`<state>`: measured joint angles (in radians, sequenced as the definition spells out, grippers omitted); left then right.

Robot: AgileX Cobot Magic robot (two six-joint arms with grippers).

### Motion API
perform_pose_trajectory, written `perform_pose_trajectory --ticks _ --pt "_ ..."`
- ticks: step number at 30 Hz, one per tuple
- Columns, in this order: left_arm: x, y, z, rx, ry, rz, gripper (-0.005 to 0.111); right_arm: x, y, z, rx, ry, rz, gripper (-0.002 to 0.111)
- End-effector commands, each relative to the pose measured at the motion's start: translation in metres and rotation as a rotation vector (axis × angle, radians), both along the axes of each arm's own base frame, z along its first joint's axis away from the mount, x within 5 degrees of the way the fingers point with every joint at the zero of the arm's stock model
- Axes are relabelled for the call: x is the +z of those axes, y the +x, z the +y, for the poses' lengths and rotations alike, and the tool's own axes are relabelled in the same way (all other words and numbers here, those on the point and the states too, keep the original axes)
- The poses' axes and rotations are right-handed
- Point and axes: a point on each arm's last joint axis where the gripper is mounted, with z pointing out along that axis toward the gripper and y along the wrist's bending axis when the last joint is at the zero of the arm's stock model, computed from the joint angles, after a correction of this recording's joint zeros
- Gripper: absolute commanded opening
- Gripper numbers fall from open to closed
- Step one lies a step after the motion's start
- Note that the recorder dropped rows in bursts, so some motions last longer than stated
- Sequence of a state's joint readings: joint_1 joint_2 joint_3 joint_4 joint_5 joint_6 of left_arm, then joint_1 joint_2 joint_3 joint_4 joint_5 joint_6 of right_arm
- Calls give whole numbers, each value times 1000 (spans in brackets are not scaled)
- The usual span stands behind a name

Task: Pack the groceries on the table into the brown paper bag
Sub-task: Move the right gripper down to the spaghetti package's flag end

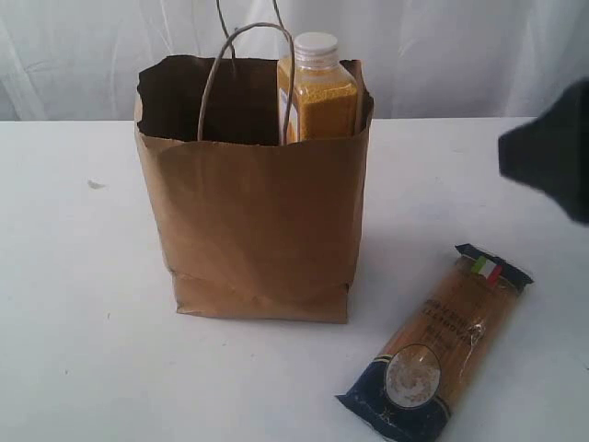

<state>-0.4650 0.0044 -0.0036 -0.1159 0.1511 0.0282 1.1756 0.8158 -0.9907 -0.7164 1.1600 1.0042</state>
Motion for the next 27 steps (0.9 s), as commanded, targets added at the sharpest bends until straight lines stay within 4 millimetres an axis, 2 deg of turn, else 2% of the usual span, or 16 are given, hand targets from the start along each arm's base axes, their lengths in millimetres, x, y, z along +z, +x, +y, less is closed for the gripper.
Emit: perform_pose_trajectory --ticks 1,4,7,12,14,19,24,27 --pt "-1 0 0 2 -2 -2 0 -42 -1 8 8 73 49 69" --pt "-1 0 0 2 -2 -2 0 -69 -3 17 52 110 86 66" --pt "-1 0 0 2 -2 -2 0 -86 -6 27 129 183 98 52" --pt "-1 0 0 2 -2 -2 0 -87 -12 42 290 321 65 12" --pt "-1 0 0 2 -2 -2 0 -83 -14 46 336 365 50 2" --pt "-1 0 0 2 -2 -2 0 -79 -17 51 383 417 40 0" --pt "-1 0 0 2 -2 -2 0 -85 -15 46 323 371 71 0" --pt "-1 0 0 2 -2 -2 0 -85 -11 42 304 305 24 0"
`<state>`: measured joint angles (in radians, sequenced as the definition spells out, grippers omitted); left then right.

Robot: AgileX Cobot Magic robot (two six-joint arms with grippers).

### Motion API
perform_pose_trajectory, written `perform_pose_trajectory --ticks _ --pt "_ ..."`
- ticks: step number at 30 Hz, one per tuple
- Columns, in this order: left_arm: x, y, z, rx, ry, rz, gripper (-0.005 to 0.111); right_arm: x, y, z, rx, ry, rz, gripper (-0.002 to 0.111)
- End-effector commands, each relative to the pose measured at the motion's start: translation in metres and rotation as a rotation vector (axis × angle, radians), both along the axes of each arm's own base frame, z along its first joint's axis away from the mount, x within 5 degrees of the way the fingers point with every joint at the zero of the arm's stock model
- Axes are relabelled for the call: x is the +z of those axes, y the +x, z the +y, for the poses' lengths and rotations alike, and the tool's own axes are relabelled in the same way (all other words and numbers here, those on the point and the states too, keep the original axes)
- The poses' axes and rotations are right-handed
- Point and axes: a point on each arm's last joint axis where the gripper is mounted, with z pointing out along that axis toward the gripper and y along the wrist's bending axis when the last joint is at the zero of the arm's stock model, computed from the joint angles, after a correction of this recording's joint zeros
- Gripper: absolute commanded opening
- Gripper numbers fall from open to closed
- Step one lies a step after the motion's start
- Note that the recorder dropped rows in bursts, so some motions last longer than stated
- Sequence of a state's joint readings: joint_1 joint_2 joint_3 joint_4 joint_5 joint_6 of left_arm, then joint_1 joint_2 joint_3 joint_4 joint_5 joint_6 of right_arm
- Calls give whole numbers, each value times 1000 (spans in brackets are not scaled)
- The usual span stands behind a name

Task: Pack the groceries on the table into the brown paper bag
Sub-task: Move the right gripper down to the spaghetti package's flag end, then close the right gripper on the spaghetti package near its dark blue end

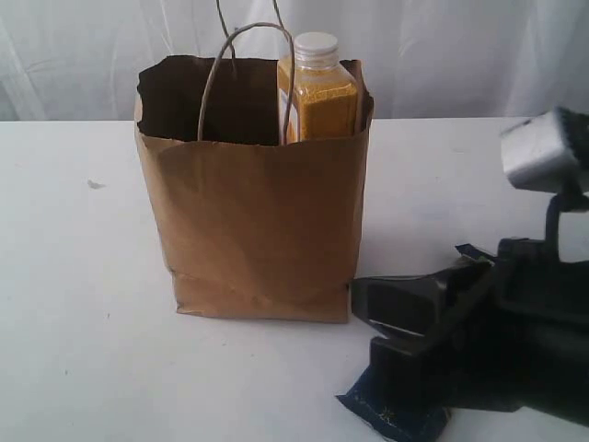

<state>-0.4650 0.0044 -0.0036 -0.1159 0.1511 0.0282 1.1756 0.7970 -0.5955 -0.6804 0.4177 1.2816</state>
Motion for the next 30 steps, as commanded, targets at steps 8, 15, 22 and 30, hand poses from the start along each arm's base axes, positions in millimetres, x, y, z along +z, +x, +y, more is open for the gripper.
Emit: perform_pose_trajectory --ticks 8,15,22,30 --pt "-1 0 0 2 -2 -2 0 -17 21 -57 -676 -231 83 3" --pt "-1 0 0 2 -2 -2 0 -19 20 -58 -647 -306 67 6" --pt "-1 0 0 2 -2 -2 0 -19 20 -52 -513 -362 15 6" --pt "-1 0 0 2 -2 -2 0 -18 18 -51 -369 -529 -75 6"
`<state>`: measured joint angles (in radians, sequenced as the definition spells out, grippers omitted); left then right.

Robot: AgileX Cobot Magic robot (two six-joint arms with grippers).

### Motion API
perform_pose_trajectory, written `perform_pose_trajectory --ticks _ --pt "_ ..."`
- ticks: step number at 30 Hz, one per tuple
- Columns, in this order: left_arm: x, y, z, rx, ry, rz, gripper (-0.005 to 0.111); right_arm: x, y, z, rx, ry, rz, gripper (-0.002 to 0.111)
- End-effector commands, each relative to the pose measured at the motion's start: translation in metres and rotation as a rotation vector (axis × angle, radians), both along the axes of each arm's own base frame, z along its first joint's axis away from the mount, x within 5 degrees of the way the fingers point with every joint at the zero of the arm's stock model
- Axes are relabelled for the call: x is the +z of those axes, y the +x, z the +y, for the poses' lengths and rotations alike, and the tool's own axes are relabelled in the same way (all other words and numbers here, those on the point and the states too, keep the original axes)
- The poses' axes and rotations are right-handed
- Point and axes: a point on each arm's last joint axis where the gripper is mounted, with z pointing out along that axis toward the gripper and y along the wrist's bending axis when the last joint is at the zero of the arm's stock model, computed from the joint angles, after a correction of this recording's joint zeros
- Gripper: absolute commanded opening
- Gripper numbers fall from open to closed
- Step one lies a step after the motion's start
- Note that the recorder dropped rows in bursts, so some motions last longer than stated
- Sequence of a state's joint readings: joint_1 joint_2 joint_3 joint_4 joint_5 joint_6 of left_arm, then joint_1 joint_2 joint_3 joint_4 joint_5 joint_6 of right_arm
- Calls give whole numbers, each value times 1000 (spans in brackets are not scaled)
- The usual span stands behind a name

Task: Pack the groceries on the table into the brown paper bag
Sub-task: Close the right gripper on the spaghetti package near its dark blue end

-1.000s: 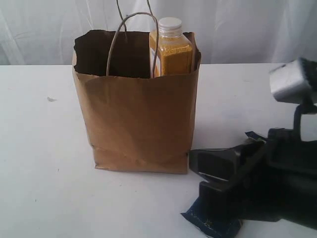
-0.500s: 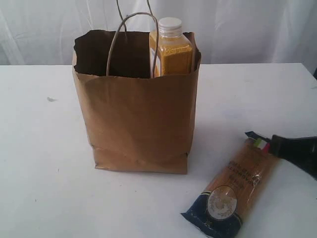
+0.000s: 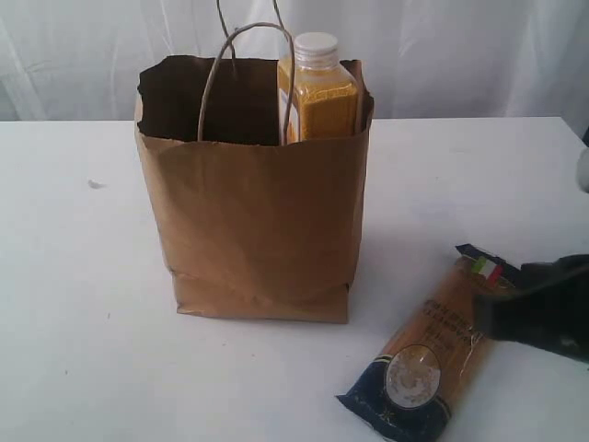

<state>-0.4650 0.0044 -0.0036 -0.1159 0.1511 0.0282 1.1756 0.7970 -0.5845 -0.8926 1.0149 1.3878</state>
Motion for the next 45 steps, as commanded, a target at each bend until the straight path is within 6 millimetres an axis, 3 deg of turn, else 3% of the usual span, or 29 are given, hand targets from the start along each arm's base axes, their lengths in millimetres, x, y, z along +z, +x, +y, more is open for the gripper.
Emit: perform_pose_trajectory --ticks 1,6,9,12,17,25,29,32,38,42,45 --pt "-1 0 0 2 -2 -2 0 1 -2 -3 109 -151 3 6" --pt "-1 0 0 2 -2 -2 0 11 -2 -7 213 -234 122 6" --pt "-1 0 0 2 -2 -2 0 13 -4 -6 300 -199 219 6" --pt "-1 0 0 2 -2 -2 0 13 -8 3 419 -61 289 6" --pt "-1 0 0 2 -2 -2 0 13 -5 21 542 249 234 6" --pt "-1 0 0 2 -2 -2 0 3 18 17 270 449 64 6" --pt "-1 0 0 2 -2 -2 0 -1 28 12 189 363 46 6" --pt "-1 0 0 2 -2 -2 0 -1 36 -4 48 198 99 6" --pt "-1 0 0 2 -2 -2 0 22 55 -31 -89 143 124 6" --pt "-1 0 0 2 -2 -2 0 -9 90 -44 -129 183 318 6" --pt "-1 0 0 2 -2 -2 0 -25 112 -52 -178 171 333 11"
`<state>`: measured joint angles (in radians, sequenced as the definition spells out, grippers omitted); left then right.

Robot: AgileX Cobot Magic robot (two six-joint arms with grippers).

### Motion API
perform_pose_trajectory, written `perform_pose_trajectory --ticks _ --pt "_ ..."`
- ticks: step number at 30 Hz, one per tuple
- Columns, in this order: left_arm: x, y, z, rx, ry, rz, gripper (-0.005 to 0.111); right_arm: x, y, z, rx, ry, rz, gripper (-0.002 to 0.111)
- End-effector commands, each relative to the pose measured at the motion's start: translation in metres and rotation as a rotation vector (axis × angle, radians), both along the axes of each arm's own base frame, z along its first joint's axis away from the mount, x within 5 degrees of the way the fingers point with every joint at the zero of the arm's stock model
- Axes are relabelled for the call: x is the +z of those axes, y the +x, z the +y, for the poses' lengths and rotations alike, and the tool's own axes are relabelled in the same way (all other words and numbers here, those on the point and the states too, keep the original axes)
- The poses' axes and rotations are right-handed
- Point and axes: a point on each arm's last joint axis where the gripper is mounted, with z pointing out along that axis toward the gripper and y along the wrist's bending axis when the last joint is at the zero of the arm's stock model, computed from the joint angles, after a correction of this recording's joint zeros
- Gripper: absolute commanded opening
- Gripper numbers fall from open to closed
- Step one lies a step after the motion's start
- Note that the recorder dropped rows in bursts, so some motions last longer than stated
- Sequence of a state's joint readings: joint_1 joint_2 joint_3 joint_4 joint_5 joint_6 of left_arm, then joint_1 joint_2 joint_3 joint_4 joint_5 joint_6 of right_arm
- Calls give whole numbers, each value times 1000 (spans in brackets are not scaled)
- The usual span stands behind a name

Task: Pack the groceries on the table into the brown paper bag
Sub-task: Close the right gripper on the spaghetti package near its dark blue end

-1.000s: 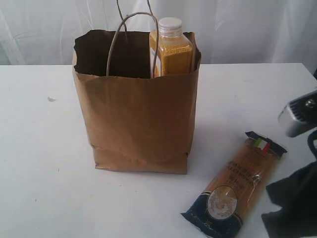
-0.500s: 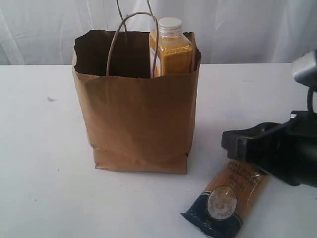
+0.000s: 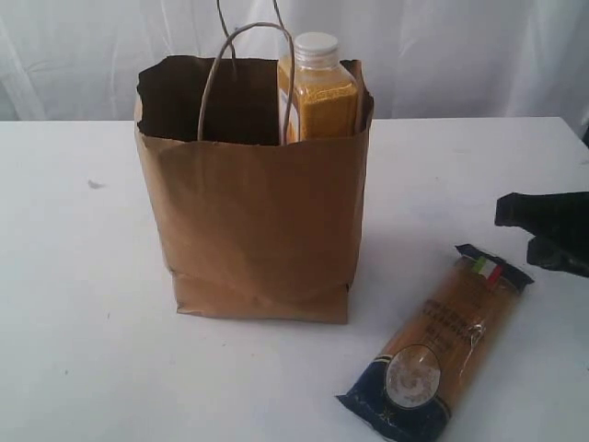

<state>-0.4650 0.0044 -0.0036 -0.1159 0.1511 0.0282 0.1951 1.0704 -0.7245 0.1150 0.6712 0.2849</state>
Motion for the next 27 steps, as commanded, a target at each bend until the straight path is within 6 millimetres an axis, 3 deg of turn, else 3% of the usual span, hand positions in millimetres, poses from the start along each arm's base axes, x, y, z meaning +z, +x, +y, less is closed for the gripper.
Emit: perform_pose_trajectory --ticks 1,2,4,5,6,13,19,27 --pt "-1 0 0 2 -2 -2 0 -13 25 -7 -11 -43 -29 18" --pt "-1 0 0 2 -2 -2 0 -16 31 -8 -7 -61 -52 31" --pt "-1 0 0 2 -2 -2 0 -21 42 -7 -40 -42 -86 70" --pt "-1 0 0 2 -2 -2 0 -25 48 -6 -97 3 -92 84" --pt "-1 0 0 2 -2 -2 0 -29 55 -5 -154 47 -84 91" --pt "-1 0 0 2 -2 -2 0 -67 91 0 -219 61 56 90" --pt "-1 0 0 2 -2 -2 0 -96 100 1 -255 57 146 90" --pt "-1 0 0 2 -2 -2 0 -119 106 2 -253 35 198 90"
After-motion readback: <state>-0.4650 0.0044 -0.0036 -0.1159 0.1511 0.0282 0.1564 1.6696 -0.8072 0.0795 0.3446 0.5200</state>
